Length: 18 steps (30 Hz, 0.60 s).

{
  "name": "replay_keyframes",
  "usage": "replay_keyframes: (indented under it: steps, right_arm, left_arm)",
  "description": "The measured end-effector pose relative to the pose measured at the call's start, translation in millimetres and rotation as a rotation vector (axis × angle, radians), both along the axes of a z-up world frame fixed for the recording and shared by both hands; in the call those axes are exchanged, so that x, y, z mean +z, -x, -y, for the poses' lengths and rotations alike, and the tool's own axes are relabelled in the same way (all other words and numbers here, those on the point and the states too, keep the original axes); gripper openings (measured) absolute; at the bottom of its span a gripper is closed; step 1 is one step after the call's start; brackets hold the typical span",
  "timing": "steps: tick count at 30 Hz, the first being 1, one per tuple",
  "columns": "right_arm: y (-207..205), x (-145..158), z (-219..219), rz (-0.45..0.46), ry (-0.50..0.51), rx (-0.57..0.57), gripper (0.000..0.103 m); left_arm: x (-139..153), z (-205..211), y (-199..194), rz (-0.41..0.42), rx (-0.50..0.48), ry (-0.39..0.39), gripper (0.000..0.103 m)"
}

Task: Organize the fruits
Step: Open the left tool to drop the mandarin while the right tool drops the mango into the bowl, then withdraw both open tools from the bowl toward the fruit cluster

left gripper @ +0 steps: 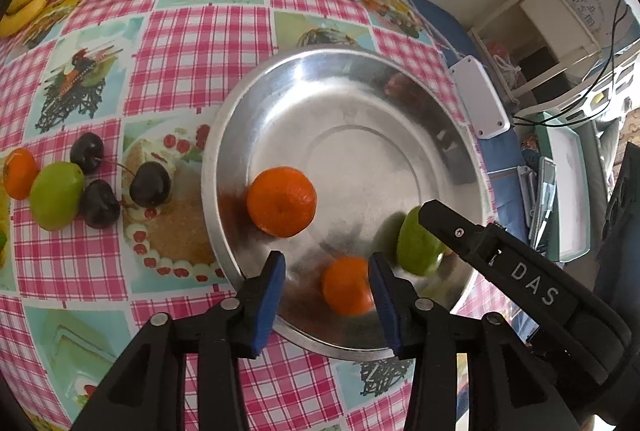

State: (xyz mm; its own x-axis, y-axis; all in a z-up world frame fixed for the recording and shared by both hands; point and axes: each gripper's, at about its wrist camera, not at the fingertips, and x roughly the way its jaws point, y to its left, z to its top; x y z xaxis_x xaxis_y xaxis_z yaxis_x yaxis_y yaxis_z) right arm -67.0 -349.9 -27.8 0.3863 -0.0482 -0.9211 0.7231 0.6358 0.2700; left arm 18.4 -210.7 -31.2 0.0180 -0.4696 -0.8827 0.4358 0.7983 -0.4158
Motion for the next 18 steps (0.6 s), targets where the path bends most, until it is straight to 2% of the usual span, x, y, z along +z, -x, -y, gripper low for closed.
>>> replay_keyframes:
  steps: [8, 18]
  right_arm:
    - [1.3, 21.9, -3.1, 0.053, 0.049, 0.009, 0.041]
    - [-5.7, 22.6, -20.1, 0.009, 0.060, 0.098, 0.040]
  left_arm:
    - [17.9, -19.3, -9.1, 0.058, 0.050, 0.001, 0.047]
    - [24.6, -65.3, -33.1, 0.148, 0.174, -0.093, 0.047]
